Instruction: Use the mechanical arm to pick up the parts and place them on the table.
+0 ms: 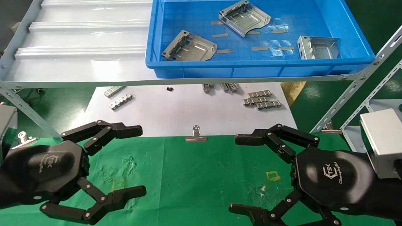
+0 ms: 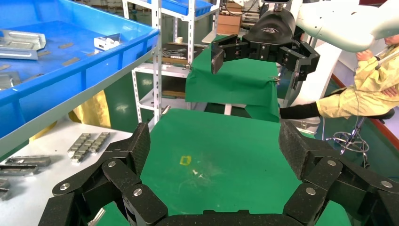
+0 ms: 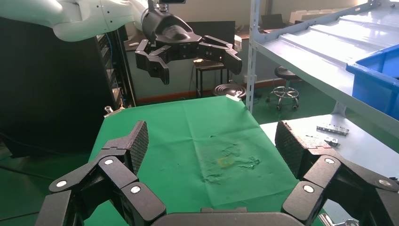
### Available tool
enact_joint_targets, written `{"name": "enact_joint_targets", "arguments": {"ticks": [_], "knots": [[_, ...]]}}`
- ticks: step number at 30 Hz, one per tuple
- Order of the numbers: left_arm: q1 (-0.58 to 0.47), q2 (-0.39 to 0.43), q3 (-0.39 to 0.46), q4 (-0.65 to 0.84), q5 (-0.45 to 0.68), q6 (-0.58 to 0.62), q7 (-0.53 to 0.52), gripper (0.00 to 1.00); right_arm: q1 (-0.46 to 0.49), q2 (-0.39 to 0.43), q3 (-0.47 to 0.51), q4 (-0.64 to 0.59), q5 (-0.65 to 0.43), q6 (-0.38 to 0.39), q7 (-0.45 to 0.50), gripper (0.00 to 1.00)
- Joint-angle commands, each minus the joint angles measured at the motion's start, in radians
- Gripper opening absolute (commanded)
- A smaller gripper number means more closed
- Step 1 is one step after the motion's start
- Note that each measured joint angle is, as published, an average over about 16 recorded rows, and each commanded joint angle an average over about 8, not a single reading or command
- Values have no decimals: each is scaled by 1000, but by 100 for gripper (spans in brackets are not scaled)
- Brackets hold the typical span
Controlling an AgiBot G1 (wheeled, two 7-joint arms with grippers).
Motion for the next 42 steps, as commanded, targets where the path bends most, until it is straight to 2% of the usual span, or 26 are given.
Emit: {"name": "enact_joint_targets", "arguments": {"ticks": [1,27,35,42], "knots": [[0,0,0,0,0,0,0,100,0,0,0,0,0,0,0,100],[0,0,0,0,0,0,0,99,0,0,0,0,0,0,0,100],[0,0,0,0,0,0,0,0,0,0,0,0,0,0,0,100],[0,0,0,0,0,0,0,0,0,0,0,0,0,0,0,100]]}}
